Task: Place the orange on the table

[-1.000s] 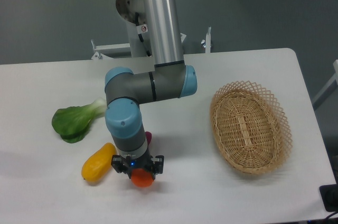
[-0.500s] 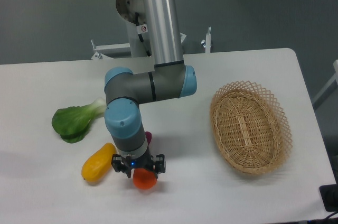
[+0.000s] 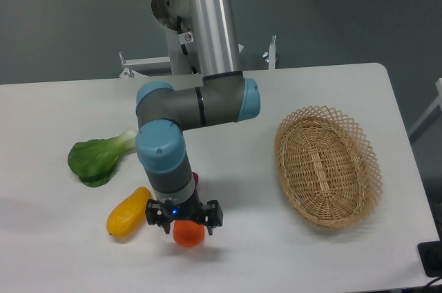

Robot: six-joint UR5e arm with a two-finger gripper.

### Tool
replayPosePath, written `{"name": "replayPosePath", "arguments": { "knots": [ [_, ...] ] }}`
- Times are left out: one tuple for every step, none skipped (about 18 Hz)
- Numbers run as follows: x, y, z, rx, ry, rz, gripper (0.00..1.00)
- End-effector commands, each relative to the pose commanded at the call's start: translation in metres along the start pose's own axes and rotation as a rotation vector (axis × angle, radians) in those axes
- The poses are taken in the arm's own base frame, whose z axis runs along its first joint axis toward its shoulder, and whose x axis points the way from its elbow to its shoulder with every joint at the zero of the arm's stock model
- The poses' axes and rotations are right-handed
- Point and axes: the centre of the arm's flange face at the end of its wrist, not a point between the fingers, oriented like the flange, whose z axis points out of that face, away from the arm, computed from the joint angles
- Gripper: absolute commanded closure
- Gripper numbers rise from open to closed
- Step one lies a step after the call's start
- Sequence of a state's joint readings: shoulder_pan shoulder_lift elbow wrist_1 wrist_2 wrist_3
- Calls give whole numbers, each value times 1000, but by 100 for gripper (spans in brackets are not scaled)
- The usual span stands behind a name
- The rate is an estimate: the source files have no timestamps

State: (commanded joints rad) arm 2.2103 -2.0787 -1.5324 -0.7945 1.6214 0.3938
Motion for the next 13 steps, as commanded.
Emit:
{"name": "replayPosePath", "arguments": {
  "knots": [
    [-3, 3, -6, 4, -2, 37, 0],
    [-5, 6, -11, 4, -5, 93, 0],
    [-6, 9, -9, -3, -2, 122, 0],
    [-7, 12, -10, -13, 0, 152, 0],
    [-9, 16, -14, -18, 3, 187, 0],
    [-13, 22, -15, -34, 10, 236, 0],
    [-12, 23, -17, -44, 16, 261, 0],
    [-13, 25, -20, -54, 23, 268, 0],
    [-16, 27, -20, -64, 27, 264, 0],
    [-17, 27, -23, -63, 26, 263, 0],
    [-18, 28, -26, -60, 25, 261, 0],
    [-20, 28, -27, -61, 25, 260, 0],
    [-20, 28, -27, -61, 25, 261, 0]
  ]
}}
